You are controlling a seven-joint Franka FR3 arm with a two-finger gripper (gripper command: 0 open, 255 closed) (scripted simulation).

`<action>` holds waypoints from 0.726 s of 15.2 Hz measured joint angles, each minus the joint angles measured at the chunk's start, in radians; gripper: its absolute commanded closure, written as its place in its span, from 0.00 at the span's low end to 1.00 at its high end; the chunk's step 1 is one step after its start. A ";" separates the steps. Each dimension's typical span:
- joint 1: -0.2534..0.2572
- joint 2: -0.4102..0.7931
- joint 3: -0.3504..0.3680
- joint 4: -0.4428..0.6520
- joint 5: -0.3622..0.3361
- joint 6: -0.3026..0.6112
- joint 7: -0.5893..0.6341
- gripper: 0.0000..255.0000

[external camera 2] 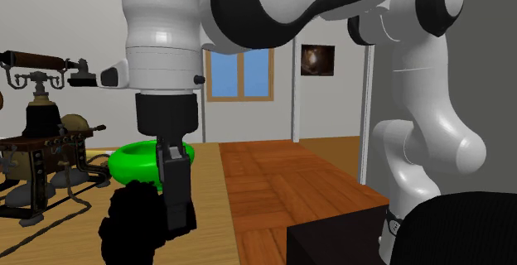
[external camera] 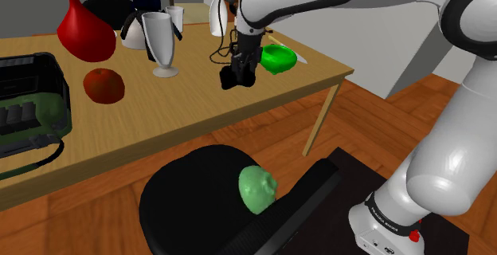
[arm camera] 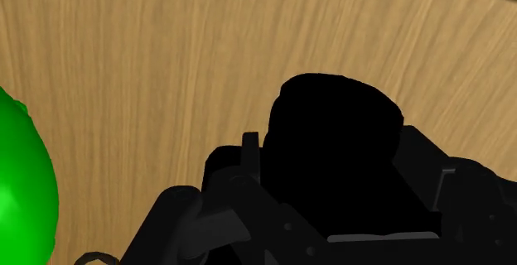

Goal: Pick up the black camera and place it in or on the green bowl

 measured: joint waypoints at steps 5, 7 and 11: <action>0.000 -0.013 0.000 0.052 0.003 -0.065 -0.004 1.00; 0.000 -0.015 0.001 0.073 0.004 -0.088 -0.005 1.00; 0.002 -0.015 0.002 0.125 0.004 -0.141 -0.005 1.00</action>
